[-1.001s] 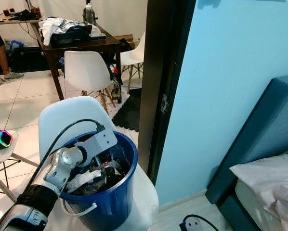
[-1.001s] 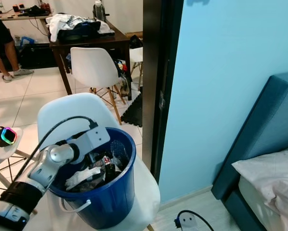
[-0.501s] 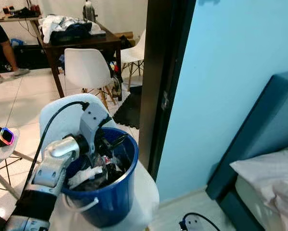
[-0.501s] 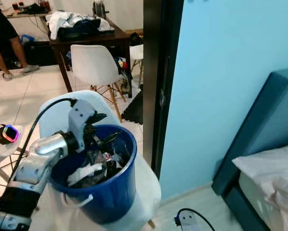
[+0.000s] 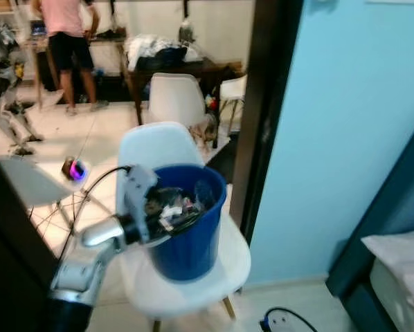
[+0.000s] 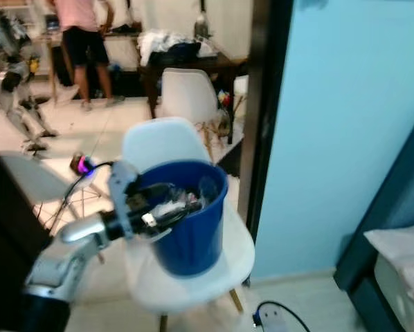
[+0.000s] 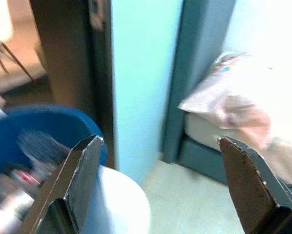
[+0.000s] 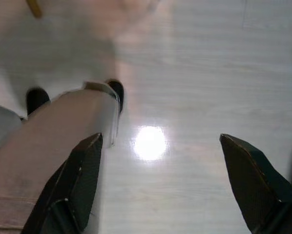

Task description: Clean up the room

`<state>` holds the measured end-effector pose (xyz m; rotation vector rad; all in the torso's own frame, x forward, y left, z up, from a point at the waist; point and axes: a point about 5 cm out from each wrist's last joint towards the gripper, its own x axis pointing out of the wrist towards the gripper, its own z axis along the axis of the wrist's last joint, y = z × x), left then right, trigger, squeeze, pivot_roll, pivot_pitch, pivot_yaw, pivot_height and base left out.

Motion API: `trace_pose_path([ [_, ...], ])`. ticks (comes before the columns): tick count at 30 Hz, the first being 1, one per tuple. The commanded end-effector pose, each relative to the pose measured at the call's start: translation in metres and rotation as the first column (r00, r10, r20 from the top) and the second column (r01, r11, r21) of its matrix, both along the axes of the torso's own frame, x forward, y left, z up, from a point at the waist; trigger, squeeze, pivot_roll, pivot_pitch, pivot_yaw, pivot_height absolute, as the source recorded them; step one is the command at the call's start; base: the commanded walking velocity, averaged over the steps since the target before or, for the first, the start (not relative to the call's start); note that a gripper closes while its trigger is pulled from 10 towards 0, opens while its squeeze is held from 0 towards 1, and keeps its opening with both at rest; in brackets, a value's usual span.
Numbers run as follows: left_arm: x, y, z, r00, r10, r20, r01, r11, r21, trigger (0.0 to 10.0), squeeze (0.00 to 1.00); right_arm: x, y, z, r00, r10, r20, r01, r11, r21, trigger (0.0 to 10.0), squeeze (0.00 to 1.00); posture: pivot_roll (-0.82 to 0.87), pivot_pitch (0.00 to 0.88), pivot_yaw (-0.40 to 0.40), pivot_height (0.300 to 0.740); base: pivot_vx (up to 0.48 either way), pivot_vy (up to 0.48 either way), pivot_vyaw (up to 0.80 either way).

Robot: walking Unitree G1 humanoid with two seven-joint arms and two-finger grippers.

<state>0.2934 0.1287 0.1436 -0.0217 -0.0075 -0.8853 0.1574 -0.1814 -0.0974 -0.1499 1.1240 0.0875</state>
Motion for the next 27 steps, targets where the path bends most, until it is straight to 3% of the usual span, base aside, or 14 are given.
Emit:
trace_pose_path([
  [1, -0.001, -0.001, -0.007, 0.999, -0.006, -0.034, 0.005, 1.0, -0.016, 10.0, 0.0, 0.003, 0.001, 0.001, 1.0, 0.016, 0.013, -0.016, 1.0, 0.002, 10.0, 0.0, -0.02, 0.0, -0.047, 0.74, 0.0, 0.0, 0.0],
  [8, 0.002, 0.008, -0.045, 0.977, 0.131, -0.169, -0.139, 0.99, -0.036, 10.0, 0.0, 0.002, 0.001, 0.001, 1.0, 0.011, 0.003, -0.011, 1.0, -0.001, 10.0, 0.0, -0.01, 0.0, -0.046, 0.74, 0.0, 0.0, -0.55],
  [10, -0.007, 0.014, -0.084, 0.933, 0.195, -0.302, -0.208, 0.978, -0.01, 10.0, 0.0, 0.002, 0.001, 0.001, 1.0, 0.013, -0.001, -0.013, 1.0, -0.005, 10.0, 0.0, -0.02, 0.0, -0.043, 0.74, 0.0, 0.0, -0.78],
  [11, -0.007, 0.014, -0.084, 0.933, 0.195, -0.302, -0.208, 0.978, -0.01, 10.0, 0.0, 0.002, 0.001, 0.001, 1.0, 0.013, -0.001, -0.013, 1.0, -0.005, 10.0, 0.0, -0.02, 0.0, -0.043, 0.74, 0.0, 0.0, -0.78],
  [12, -0.019, 0.017, -0.106, 0.901, 0.214, -0.377, -0.226, 0.974, 0.012, 10.0, 0.0, 0.002, 0.001, 0.001, 1.0, 0.013, -0.002, -0.013, 1.0, -0.008, 10.0, 0.0, -0.02, 0.0, -0.041, 0.74, 0.0, 0.0, -0.78],
  [15, -0.033, 0.021, -0.127, 0.863, 0.235, -0.447, -0.248, 0.968, 0.03, 10.0, 0.0, 0.002, 0.001, 0.0, 1.0, 0.013, -0.003, -0.013, 1.0, -0.01, 10.0, 0.0, -0.02, 0.0, -0.044, 0.74, 0.0, 0.0, -0.78],
  [16, -0.047, 0.028, -0.144, 0.82, 0.268, -0.506, -0.286, 0.957, 0.043, 10.0, 0.0, 0.002, 0.001, 0.0, 1.0, 0.016, -0.005, -0.016, 1.0, -0.012, 10.0, 0.0, -0.02, 0.0, -0.044, 0.74, 0.0, 0.0, -0.79],
  [18, -0.047, 0.028, -0.144, 0.82, 0.268, -0.506, -0.286, 0.957, 0.043, 10.0, 0.0, 0.002, 0.001, 0.0, 1.0, 0.016, -0.005, -0.016, 1.0, -0.012, 10.0, 0.0, -0.02, 0.0, -0.044, 0.74, 0.0, 0.0, -0.79],
  [19, -0.059, 0.035, -0.157, 0.776, 0.302, -0.554, -0.332, 0.942, 0.048, 10.0, 0.0, 0.002, 0.001, 0.0, 1.0, 0.02, -0.007, -0.02, 1.0, -0.016, 10.0, 0.0, -0.01, 0.0, -0.051, 0.74, 0.0, 0.0, -0.79],
  [20, -0.059, 0.035, -0.157, 0.776, 0.302, -0.554, -0.332, 0.942, 0.048, 10.0, 0.0, 0.002, 0.001, 0.0, 1.0, 0.02, -0.007, -0.02, 1.0, -0.016, 10.0, 0.0, -0.01, 0.0, -0.051, 0.74, 0.0, 0.0, -0.79],
  [22, -0.08, 0.05, -0.176, 0.699, 0.355, -0.621, -0.413, 0.909, 0.054, 10.0, 0.0, 0.002, 0.0, 0.0, 1.0, 0.028, -0.011, -0.028, 0.999, -0.022, 10.0, 0.0, -0.01, 0.0, -0.056, 0.74, 0.0, 0.0, -0.79],
  [23, -0.08, 0.05, -0.176, 0.699, 0.355, -0.621, -0.413, 0.909, 0.054, 10.0, 0.0, 0.002, 0.0, 0.0, 1.0, 0.028, -0.011, -0.028, 0.999, -0.022, 10.0, 0.0, -0.01, 0.0, -0.056, 0.74, 0.0, 0.0, -0.79],
  [26, -0.111, 0.058, -0.203, 0.59, 0.4, -0.702, -0.435, 0.889, 0.141, 10.0, 0.0, 0.002, 0.0, 0.001, 0.999, 0.033, -0.011, -0.033, 0.999, -0.025, 10.0, 0.0, -0.01, 0.0, -0.055, 0.74, 0.0, 0.0, -0.79],
  [27, -0.111, 0.058, -0.203, 0.59, 0.4, -0.702, -0.435, 0.889, 0.141, 10.0, 0.0, 0.002, 0.0, 0.001, 0.999, 0.033, -0.011, -0.033, 0.999, -0.025, 10.0, 0.0, -0.01, 0.0, -0.055, 0.74, 0.0, 0.0, -0.79],
])
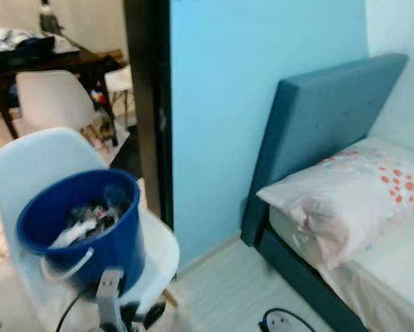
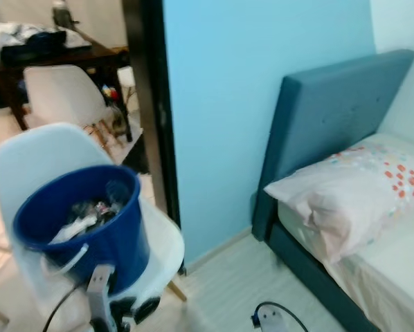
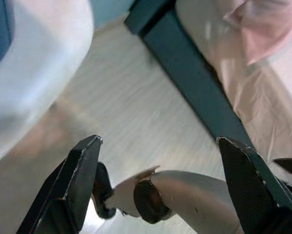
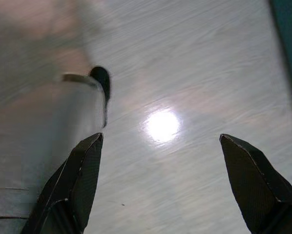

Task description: Clean up the room

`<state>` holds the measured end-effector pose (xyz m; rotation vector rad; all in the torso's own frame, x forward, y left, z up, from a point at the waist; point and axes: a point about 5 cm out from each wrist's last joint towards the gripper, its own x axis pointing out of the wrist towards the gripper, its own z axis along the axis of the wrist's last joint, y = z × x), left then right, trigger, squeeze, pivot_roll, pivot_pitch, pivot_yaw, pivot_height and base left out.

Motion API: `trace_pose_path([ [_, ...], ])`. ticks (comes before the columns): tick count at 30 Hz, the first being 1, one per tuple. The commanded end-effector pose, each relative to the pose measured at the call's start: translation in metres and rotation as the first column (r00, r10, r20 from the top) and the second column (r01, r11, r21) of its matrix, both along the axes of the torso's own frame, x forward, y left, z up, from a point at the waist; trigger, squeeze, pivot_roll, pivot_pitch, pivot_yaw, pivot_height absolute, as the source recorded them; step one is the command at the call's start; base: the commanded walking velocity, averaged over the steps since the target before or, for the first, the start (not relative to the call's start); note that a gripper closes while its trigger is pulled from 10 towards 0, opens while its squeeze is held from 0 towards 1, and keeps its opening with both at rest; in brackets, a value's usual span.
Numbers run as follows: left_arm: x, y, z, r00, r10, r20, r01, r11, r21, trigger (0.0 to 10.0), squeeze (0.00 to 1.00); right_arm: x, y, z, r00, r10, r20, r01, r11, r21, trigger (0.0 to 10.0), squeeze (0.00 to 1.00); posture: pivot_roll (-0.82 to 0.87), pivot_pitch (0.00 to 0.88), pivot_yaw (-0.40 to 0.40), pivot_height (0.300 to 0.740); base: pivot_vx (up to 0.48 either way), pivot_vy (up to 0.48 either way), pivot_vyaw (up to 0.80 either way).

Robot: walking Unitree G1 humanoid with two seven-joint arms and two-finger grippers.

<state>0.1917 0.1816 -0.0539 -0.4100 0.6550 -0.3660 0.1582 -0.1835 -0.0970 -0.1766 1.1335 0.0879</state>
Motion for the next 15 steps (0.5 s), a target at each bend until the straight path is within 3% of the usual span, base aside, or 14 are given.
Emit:
trace_pose_path([
  [1, -0.015, 0.005, -0.011, 0.998, 0.011, -0.065, -0.008, 0.999, 0.036, 10.0, 0.0, 0.001, 0.002, 0.0, 1.0, 0.019, -0.001, -0.019, 1.0, -0.003, 10.0, 0.0, -0.01, 0.0, -0.055, 0.74, 0.0, 0.0, -0.79],
  [4, -0.032, 0.009, -0.026, 0.982, 0.084, -0.171, -0.065, 0.992, 0.112, 10.0, 0.0, 0.002, 0.002, 0.0, 1.0, 0.02, -0.001, -0.02, 1.0, -0.004, 10.0, 0.0, -0.01, 0.0, -0.054, 0.74, 0.0, 0.0, -0.79],
  [10, -0.049, 0.015, -0.038, 0.944, 0.189, -0.27, -0.13, 0.966, 0.222, 10.0, 0.0, 0.001, 0.002, 0.0, 1.0, 0.022, -0.005, -0.022, 1.0, -0.007, 10.0, 0.0, -0.02, 0.0, -0.053, 0.74, 0.0, 0.0, -0.79],
  [15, -0.056, 0.015, -0.042, 0.93, 0.21, -0.301, -0.135, 0.959, 0.251, 10.0, 0.0, 0.001, 0.002, 0.0, 1.0, 0.021, -0.006, -0.021, 1.0, -0.008, 10.0, 0.0, -0.02, 0.0, -0.053, 0.74, 0.0, 0.0, -0.79],
])
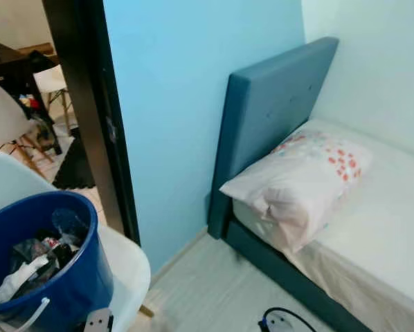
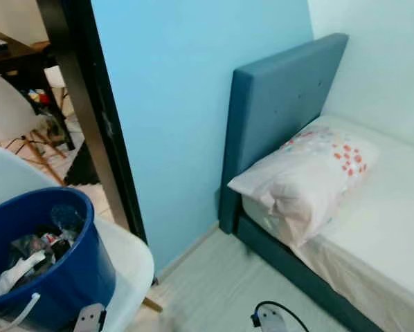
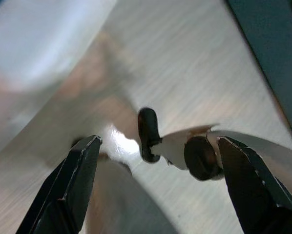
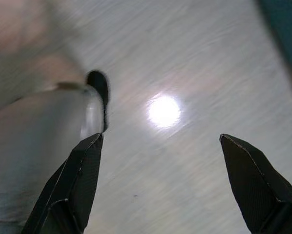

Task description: Clean up the room

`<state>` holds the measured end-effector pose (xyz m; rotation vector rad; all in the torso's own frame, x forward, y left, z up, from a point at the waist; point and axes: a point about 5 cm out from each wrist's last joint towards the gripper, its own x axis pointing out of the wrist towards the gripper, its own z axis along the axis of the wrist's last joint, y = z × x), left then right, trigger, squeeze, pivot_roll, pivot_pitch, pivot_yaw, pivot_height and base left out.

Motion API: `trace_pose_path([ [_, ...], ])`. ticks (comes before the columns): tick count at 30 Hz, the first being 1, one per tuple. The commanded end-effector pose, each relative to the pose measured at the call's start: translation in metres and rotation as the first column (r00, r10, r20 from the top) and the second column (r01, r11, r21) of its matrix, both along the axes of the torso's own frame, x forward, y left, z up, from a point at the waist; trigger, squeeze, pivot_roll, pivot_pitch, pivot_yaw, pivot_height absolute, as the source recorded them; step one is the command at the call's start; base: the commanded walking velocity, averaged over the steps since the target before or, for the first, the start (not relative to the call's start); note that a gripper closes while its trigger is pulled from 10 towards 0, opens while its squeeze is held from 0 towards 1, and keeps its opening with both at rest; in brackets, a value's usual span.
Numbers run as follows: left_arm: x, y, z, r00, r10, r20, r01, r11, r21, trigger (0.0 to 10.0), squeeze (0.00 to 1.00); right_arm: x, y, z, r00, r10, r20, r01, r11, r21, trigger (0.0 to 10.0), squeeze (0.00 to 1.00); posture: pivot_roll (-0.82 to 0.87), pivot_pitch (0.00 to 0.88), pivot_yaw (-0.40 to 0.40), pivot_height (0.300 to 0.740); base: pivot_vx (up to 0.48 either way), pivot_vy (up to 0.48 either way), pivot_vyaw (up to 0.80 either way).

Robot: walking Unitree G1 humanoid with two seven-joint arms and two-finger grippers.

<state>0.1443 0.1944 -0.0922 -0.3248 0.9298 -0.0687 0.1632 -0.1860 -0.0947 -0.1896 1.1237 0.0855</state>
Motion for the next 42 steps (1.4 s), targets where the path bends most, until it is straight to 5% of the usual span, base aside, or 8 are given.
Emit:
trace_pose_path([
  [1, -0.01, 0.001, -0.005, 0.999, -0.006, -0.046, 0.007, 1.0, 0.028, 10.0, 0.0, -0.004, 0.004, -0.002, 1.0, 0.016, -0.018, -0.016, 1.0, 0.001, 10.0, 0.0, -0.01, 0.0, -0.054, 0.74, 0.0, 0.0, -0.79],
  [15, -0.012, -0.005, -0.008, 0.993, -0.07, -0.096, 0.077, 0.994, 0.075, 10.0, 0.0, -0.004, 0.004, -0.002, 1.0, 0.024, -0.02, -0.024, 1.0, -0.003, 10.0, 0.0, -0.01, 0.0, -0.055, 0.74, 0.0, 0.0, -0.79],
  [24, -0.023, -0.019, -0.015, 0.983, -0.076, -0.164, 0.092, 0.992, 0.091, 10.0, 0.0, -0.004, 0.004, -0.002, 1.0, 0.0, -0.012, 0.0, 1.0, 0.004, 10.0, 0.0, -0.01, 0.0, -0.052, 0.74, 0.0, -0.35, 0.0],
  [42, -0.034, 0.001, -0.015, 0.982, -0.065, -0.18, 0.085, 0.991, 0.104, 10.0, 0.0, -0.004, 0.003, -0.002, 1.0, 0.017, -0.017, -0.017, 1.0, -0.009, 10.0, 0.0, -0.02, 0.0, -0.057, 0.74, 0.0, -0.48, -0.13],
])
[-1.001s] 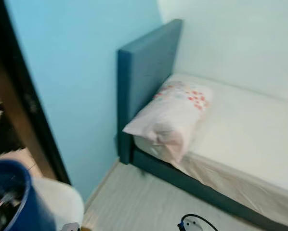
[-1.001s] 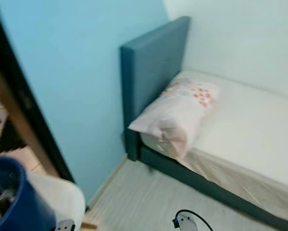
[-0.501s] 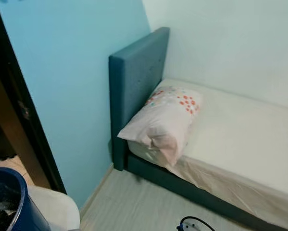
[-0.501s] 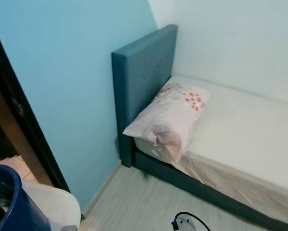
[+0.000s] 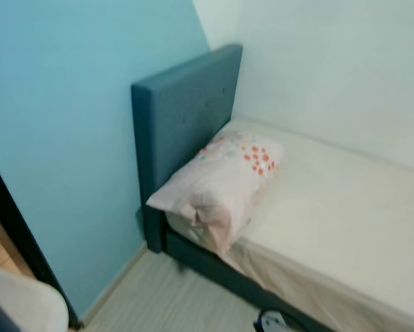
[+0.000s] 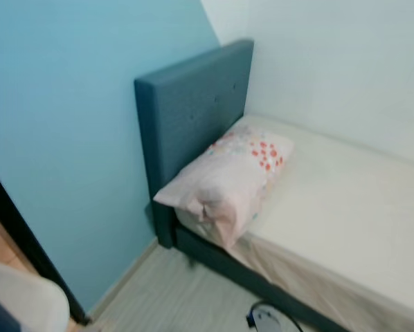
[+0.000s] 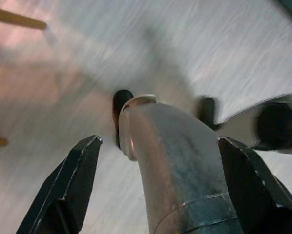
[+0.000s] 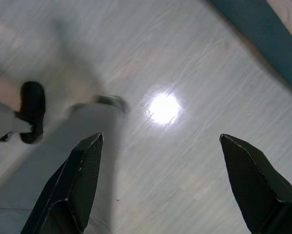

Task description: Clean up the room

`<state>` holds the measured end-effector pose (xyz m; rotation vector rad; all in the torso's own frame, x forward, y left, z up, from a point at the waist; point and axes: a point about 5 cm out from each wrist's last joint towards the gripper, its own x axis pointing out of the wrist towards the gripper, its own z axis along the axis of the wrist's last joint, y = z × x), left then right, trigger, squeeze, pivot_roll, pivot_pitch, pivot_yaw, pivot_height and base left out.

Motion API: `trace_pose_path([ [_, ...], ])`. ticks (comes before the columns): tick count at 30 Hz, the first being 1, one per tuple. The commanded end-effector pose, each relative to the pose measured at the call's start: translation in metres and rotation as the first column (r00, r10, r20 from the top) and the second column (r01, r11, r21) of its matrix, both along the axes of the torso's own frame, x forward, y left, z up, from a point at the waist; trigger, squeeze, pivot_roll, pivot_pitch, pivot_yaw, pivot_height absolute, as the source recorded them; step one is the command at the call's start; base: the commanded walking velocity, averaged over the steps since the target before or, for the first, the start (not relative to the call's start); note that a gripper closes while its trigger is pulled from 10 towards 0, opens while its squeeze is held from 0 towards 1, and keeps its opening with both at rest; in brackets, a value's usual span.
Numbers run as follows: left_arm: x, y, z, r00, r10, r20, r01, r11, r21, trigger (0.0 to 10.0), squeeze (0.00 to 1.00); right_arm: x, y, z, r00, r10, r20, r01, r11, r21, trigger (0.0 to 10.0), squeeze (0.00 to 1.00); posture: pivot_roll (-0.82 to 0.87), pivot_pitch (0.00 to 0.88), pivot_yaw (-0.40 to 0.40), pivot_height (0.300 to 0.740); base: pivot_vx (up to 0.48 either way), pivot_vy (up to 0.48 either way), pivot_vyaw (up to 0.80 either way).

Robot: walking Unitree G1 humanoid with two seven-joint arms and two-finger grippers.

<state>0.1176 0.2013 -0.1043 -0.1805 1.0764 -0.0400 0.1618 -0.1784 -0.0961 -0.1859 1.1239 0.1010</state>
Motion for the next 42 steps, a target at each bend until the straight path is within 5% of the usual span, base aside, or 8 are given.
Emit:
trace_pose_path([
  [1, -0.007, -0.006, -0.003, 0.999, -0.015, -0.04, 0.014, 1.0, -0.02, 10.0, 0.0, -0.003, -0.005, -0.001, 1.0, 0.01, -0.017, -0.011, 1.0, -0.023, 10.0, 0.0, -0.02, 0.0, -0.058, 0.74, 0.0, -0.48, -0.79],
  [18, 0.008, -0.008, 0.002, 1.0, -0.017, 0.023, 0.018, 0.999, -0.049, 10.0, 0.0, -0.001, -0.006, 0.0, 1.0, 0.005, -0.001, -0.005, 0.999, -0.037, 10.0, 0.0, -0.03, 0.0, -0.052, 0.74, 0.0, -0.48, -0.28],
  [42, 0.007, -0.007, 0.002, 1.0, -0.009, 0.027, 0.011, 0.998, -0.066, 10.0, 0.0, -0.002, -0.007, 0.0, 1.0, 0.012, -0.014, -0.013, 0.999, -0.053, 10.0, 0.0, -0.03, 0.0, -0.053, 0.74, 0.0, -0.48, 0.0],
])
